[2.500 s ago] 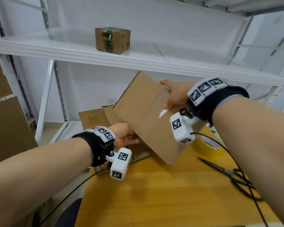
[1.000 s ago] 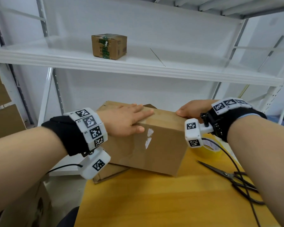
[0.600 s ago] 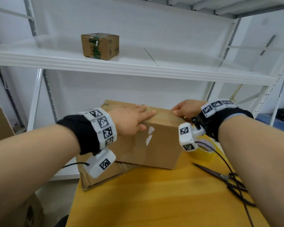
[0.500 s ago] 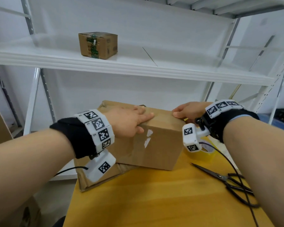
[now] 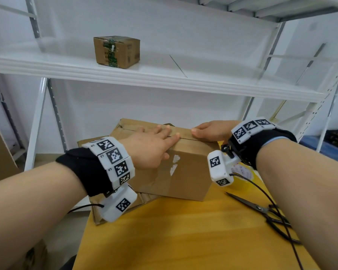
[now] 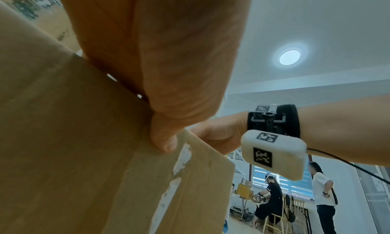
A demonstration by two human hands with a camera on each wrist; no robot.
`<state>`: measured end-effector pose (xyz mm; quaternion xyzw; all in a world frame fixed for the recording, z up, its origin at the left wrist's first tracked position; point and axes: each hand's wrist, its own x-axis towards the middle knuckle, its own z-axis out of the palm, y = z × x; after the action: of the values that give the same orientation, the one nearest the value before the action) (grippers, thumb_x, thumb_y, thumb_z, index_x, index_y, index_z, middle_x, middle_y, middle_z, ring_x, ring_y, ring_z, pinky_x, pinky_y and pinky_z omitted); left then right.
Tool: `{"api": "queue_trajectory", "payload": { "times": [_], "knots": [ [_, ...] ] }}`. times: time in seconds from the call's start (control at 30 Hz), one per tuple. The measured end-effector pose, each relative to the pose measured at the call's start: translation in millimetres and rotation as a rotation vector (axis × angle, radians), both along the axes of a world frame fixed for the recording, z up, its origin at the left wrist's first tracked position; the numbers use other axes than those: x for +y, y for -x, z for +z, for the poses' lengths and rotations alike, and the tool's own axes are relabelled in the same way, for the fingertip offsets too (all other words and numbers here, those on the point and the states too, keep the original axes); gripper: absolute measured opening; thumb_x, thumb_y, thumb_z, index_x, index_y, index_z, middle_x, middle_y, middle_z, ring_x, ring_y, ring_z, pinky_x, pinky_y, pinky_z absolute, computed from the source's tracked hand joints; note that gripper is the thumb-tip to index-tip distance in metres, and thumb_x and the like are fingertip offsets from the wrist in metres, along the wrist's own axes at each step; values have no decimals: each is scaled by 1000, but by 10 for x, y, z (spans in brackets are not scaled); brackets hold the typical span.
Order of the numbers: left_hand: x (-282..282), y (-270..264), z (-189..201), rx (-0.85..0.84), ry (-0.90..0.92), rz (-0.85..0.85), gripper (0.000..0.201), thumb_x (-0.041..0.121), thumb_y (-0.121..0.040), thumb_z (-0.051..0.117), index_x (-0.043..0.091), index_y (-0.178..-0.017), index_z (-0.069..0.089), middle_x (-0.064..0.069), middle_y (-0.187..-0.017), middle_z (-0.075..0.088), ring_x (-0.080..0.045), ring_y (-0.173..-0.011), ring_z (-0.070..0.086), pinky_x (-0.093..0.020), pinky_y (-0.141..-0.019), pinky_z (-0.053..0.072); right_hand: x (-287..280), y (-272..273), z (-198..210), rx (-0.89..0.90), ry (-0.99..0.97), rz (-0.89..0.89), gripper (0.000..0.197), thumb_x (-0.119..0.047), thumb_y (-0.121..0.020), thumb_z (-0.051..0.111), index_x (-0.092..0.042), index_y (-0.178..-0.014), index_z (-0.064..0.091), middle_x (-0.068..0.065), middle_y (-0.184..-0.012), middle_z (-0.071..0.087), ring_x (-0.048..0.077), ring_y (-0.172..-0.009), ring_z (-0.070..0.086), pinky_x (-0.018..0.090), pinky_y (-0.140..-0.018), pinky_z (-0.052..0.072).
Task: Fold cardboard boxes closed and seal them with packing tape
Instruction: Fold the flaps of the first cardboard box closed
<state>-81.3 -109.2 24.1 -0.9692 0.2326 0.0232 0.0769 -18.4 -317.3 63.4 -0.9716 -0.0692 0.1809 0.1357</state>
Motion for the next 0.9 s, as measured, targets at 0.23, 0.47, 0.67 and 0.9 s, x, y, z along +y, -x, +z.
{"api": "queue_trajectory", "payload": {
  "times": [0.23,0.47,0.67,0.9],
  "knots": [
    [27,12,-49,-49,12,31,70,40,-103,34,15,-157,-5,-4,-165,-7,-19,-152,-2,-49,-121,14,546,-96,-320,-177,223,63,59,-51,-106,16,-32,-161,6,12,-168,13,31,-155,9,48,-125,1],
    [218,-93,19,45,93,122,93,75,-90,11,12,-157,-2,-8,-164,-6,-18,-152,-2,-40,-123,5,571,136,-249,-213,179,72,53,-35,-110,16,-30,-161,1,10,-169,5,26,-155,-1,39,-122,0],
    [620,-204,-25,40,133,238,105,80,-80,2,8,-156,0,-14,-164,-2,-22,-152,-1,-39,-124,5,622,122,-244,-190,207,85,53,-40,-110,14,-32,-161,1,9,-169,6,27,-155,2,39,-122,2],
    [631,-219,10,86,211,287,121,89,-69,11,8,-156,-3,-11,-164,-8,-21,-152,-5,-38,-123,4,618,160,-230,-211,195,103,53,-38,-110,15,-30,-161,3,9,-168,10,25,-155,8,35,-121,7]
  ]
}}
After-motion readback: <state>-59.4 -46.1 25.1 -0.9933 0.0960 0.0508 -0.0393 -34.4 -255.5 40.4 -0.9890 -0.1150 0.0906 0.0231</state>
